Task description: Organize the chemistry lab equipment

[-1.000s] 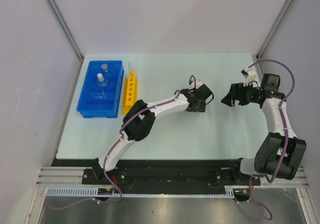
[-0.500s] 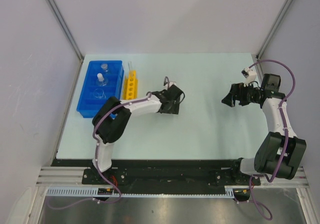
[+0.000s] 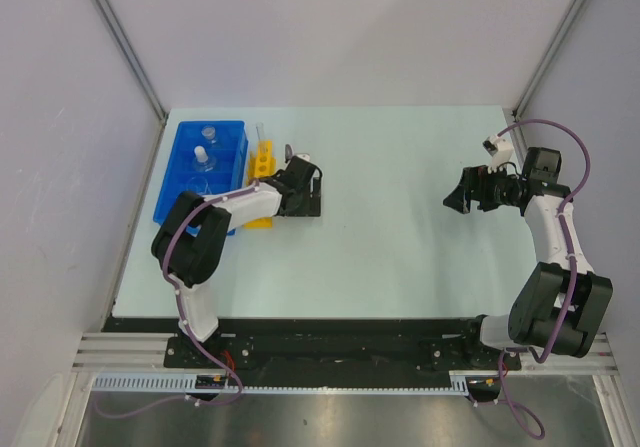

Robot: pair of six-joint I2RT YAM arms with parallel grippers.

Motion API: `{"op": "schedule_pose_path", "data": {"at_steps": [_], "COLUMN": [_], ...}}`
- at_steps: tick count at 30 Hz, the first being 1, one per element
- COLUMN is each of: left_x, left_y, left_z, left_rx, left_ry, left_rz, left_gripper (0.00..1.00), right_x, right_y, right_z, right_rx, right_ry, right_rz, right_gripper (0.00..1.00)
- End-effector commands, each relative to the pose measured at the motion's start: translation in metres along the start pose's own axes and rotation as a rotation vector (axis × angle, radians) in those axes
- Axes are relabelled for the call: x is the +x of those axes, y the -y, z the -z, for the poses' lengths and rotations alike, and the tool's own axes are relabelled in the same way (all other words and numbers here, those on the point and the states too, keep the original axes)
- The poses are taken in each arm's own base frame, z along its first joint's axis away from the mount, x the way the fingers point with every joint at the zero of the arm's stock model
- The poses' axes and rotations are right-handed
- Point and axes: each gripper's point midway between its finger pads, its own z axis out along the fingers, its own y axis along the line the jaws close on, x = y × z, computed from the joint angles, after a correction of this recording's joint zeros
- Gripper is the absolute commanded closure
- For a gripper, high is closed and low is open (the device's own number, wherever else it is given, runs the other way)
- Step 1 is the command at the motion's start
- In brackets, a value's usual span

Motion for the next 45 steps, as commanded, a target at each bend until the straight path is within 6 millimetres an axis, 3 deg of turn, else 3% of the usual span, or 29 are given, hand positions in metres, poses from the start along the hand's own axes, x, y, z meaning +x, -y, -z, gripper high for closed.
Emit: {"op": "schedule_pose_path", "data": {"at_steps": [1,9,24,39,45], "left_x": [-0.007,-0.008,-0.019,-0.039,-0.053], "left_y": [-0.012,-0.021,-0.019,-0.005,-0.002], "left_z": [0.009,0.009,0.025,0.054,0.082], "left_rx": [-0.015,-0.03,-0.021,0.054,0.083], "left_ry": [0.017,-0.002,0.011,0.056,0.11], "left_rz": [-0.03,-0.046,-0.048,-0.058,-0.059], "left_gripper": [0.53,0.35,0.04,0.0,0.0], "right_x": [-0.002,-0.001,-0.002,-0.003,-0.005], "right_y": [0.0,0.001,0.002,0.003,0.004], "right_z": [0.001,0.001,0.004,0.007,0.01], "right_rx": [-0.013,-0.014,-0.015,-0.013,-0.006], "right_ry": [0.01,0.009,0.018,0.028,0.036], "right_rz": [0.011,0.006,-0.001,-0.004,0.002], "right_gripper": [0.0,0.0,0.0,0.0,0.0]}}
